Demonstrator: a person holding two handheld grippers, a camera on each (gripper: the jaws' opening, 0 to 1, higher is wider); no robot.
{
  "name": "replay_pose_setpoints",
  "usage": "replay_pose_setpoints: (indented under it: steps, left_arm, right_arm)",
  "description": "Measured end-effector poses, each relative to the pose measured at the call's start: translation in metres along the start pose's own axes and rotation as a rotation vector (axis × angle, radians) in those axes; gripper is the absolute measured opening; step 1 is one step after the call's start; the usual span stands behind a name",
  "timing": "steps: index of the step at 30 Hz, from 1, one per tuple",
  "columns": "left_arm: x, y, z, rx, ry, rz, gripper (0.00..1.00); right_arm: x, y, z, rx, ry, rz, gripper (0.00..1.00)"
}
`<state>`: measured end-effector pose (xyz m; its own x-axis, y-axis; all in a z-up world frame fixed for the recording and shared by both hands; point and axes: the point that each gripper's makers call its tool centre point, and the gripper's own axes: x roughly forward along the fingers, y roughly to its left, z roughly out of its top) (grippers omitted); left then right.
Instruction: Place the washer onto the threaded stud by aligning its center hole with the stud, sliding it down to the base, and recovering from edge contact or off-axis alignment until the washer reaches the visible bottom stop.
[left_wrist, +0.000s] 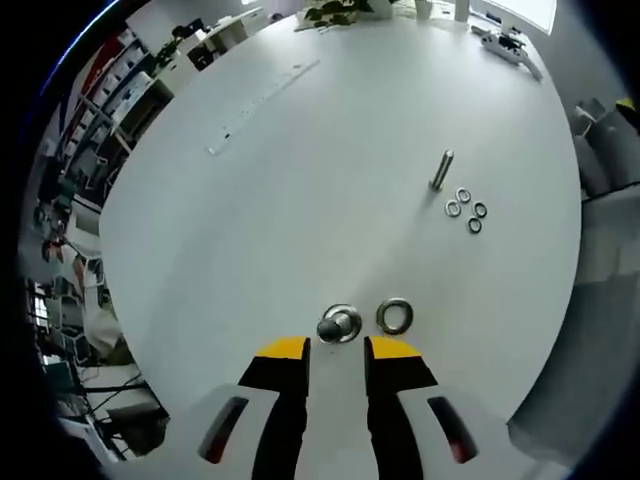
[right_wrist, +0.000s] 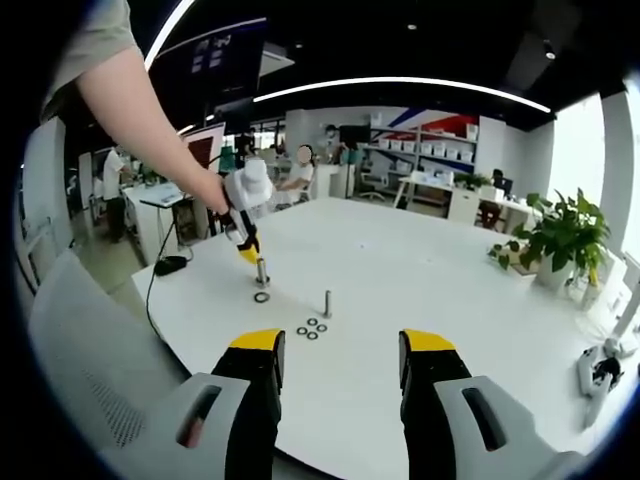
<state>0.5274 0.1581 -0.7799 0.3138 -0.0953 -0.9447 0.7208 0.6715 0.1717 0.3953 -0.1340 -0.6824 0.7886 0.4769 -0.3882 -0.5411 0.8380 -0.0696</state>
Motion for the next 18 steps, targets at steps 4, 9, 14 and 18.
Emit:
replay_pose_setpoints:
  steps: [4, 9, 14, 18]
  left_arm:
    - [-0.010, 0.000, -0.002, -0.013, -0.017, 0.009, 0.20]
    - [-0.019, 0.002, -0.003, -0.036, -0.041, 0.022, 0.20]
    - [-0.025, 0.003, -0.005, -0.050, -0.059, 0.034, 0.20]
    - [-0.028, 0.005, -0.008, -0.052, -0.068, 0.039, 0.20]
  right_arm:
    - [0.000, 0.001, 0.000, 0.000, 0.001, 0.003, 0.48]
    - [0.001, 0.004, -0.001, -0.005, 0.006, 0.011, 0.48]
    - [0.001, 0.005, -0.001, -0.007, 0.008, 0.014, 0.48]
    - [0.001, 0.005, -0.001, -0.003, 0.008, 0.015, 0.48]
